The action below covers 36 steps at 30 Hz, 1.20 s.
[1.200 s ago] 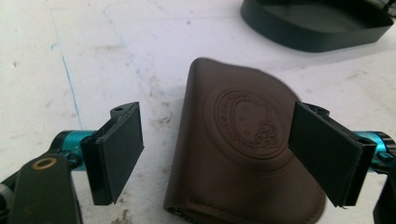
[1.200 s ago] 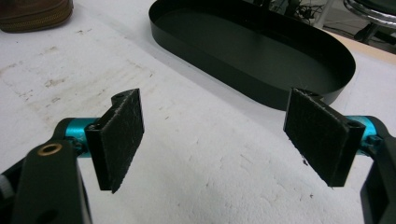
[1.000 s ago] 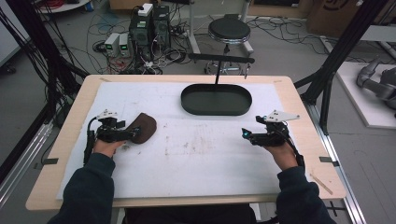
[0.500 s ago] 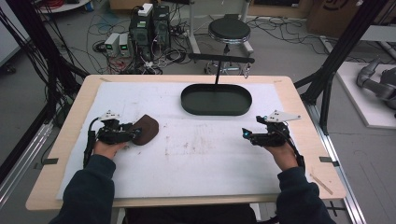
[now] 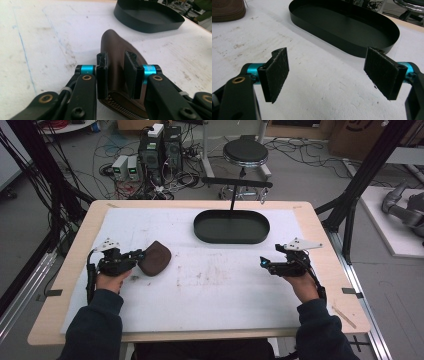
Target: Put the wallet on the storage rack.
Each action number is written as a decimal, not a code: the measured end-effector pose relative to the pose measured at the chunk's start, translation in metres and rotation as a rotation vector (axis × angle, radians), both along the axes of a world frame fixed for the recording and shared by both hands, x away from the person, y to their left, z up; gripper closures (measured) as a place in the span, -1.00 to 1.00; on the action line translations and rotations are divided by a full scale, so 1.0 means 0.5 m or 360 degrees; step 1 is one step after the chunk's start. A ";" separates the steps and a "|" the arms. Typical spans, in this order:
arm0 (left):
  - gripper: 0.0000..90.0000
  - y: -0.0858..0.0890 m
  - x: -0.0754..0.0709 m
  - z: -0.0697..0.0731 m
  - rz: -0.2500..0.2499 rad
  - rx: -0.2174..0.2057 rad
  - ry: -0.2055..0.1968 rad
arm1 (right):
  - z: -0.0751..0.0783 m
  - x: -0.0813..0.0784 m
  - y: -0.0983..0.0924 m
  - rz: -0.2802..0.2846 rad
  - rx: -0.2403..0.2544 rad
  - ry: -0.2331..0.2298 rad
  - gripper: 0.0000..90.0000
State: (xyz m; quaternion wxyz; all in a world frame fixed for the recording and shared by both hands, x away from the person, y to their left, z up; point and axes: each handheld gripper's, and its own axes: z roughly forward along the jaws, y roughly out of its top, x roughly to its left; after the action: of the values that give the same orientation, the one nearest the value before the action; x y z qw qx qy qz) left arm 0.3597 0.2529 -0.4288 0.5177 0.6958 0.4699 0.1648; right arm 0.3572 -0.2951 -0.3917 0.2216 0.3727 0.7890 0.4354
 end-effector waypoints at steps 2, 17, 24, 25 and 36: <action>0.67 -0.003 -0.007 0.007 0.0018 0.0048 -0.0050 | 0.000 0.000 0.000 -0.0009 0.0015 0.0004 -0.54; 0.63 -0.037 -0.047 0.029 -0.0075 0.0196 -0.0217 | -0.001 -0.001 0.003 0.0004 0.0011 0.0008 -0.54; 0.65 -0.062 -0.065 0.046 -0.0181 0.0245 -0.0280 | 0.000 -0.002 0.003 0.0003 0.0019 0.0007 -0.55; 0.63 -0.063 -0.066 0.047 -0.0196 0.0230 -0.0273 | 0.000 -0.001 0.002 0.0005 0.0018 0.0009 -0.54; 0.49 -0.087 -0.074 0.048 -0.0345 0.0044 -0.0214 | 0.002 -0.003 0.002 0.0012 0.0030 0.0008 -0.54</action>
State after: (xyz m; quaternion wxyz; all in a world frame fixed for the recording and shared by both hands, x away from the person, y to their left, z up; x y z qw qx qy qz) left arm 0.3226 0.2095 -0.4046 0.5532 0.7369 0.3538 0.1605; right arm 0.3556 -0.2943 -0.3907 0.2144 0.3729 0.7867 0.4428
